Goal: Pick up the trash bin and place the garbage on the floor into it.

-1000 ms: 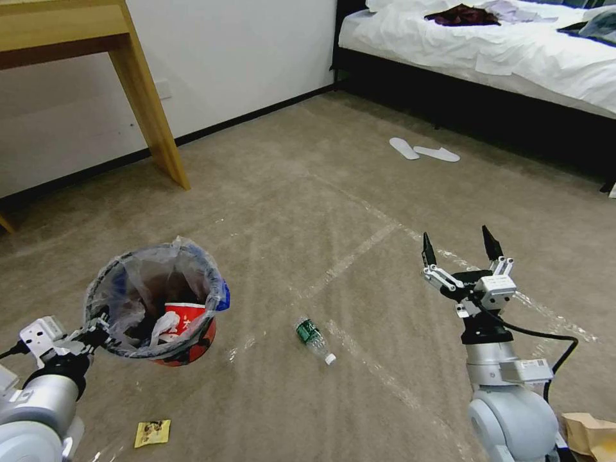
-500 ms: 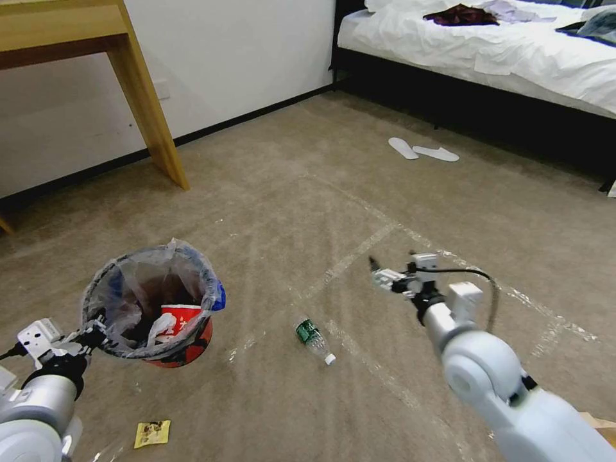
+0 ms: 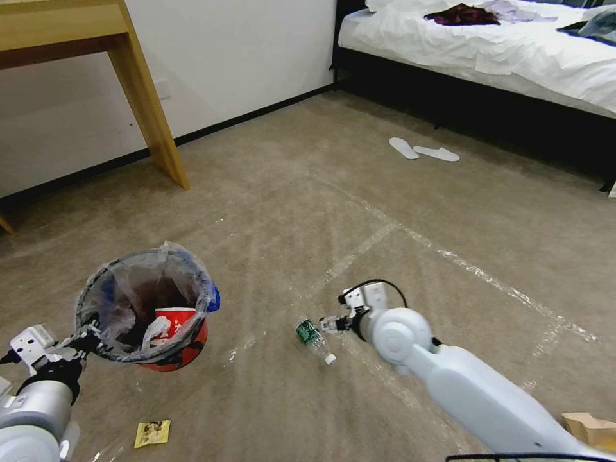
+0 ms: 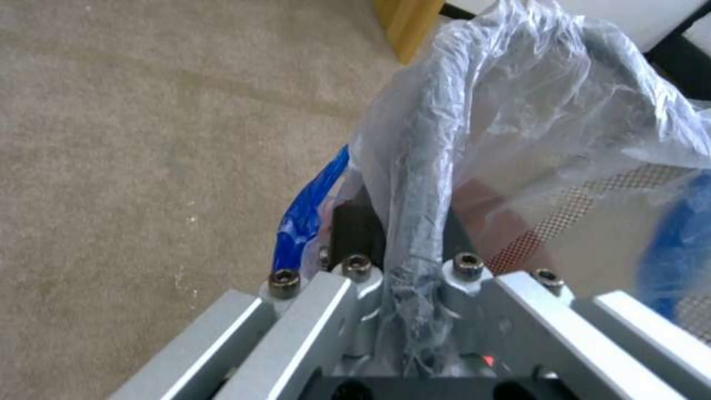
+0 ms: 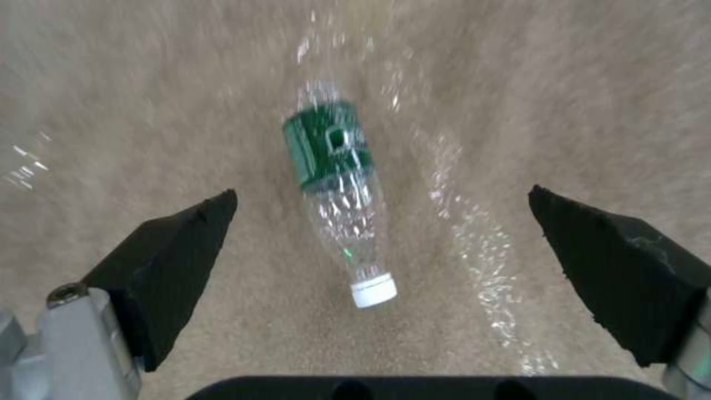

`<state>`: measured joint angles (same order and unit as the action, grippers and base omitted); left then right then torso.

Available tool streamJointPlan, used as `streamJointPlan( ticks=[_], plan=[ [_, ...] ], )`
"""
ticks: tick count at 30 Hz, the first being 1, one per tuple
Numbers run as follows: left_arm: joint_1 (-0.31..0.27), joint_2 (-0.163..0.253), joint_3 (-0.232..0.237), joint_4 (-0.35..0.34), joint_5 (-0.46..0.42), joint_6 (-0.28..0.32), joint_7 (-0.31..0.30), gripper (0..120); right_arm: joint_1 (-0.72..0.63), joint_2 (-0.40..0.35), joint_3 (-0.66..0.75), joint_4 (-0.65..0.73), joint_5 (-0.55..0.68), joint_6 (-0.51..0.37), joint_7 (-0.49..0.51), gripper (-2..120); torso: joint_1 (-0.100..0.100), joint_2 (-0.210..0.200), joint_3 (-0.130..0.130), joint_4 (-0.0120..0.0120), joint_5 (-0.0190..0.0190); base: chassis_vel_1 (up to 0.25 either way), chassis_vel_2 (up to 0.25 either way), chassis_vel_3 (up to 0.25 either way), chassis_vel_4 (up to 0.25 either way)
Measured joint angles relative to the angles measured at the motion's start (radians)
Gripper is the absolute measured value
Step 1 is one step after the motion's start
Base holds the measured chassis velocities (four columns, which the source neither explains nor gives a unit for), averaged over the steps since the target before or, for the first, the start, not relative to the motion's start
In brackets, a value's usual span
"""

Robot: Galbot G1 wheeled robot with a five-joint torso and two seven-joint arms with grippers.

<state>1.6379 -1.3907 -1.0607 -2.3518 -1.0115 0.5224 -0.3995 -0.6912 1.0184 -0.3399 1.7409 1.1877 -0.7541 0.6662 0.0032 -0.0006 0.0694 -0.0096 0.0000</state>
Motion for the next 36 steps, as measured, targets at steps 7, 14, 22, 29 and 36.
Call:
streamJointPlan(
  ticks=[7,14,22,29,36],
  plan=[
    [0.0,-0.002,-0.005,0.003,0.0,-0.004,0.0,2,0.039,0.062,-0.081,-0.126,-0.052,0.007,-0.05,100,0.0,0.0,0.0,0.0,0.0,0.0,0.0,0.0,0.0],
    [-0.002,-0.007,-0.005,0.009,-0.001,-0.007,0.001,2,0.071,0.171,-0.145,-0.299,-0.173,0.013,-0.157,100,0.0,0.0,0.0,-0.0001,0.0,0.0,0.0,0.0,0.0],
    [0.01,-0.006,-0.01,0.008,-0.002,-0.011,0.002,2,0.086,0.256,-0.157,-0.44,-0.299,0.059,-0.218,100,0.0,0.0,0.0,0.0,0.0,0.0,0.0,0.0,0.0],
    [0.008,0.001,-0.012,0.011,-0.004,-0.015,0.002,2,0.093,0.267,-0.153,-0.497,-0.361,0.096,-0.244,100,0.0,0.0,0.0,-0.0001,0.0001,0.0,0.0,0.0,0.0],
    [-0.001,0.001,-0.006,0.018,-0.004,-0.016,0.002,2,0.087,0.275,-0.152,-0.539,-0.399,0.116,-0.26,93,0.0,0.0,0.0,-0.0001,0.0001,0.0,0.0,0.0,0.0]
  ],
)
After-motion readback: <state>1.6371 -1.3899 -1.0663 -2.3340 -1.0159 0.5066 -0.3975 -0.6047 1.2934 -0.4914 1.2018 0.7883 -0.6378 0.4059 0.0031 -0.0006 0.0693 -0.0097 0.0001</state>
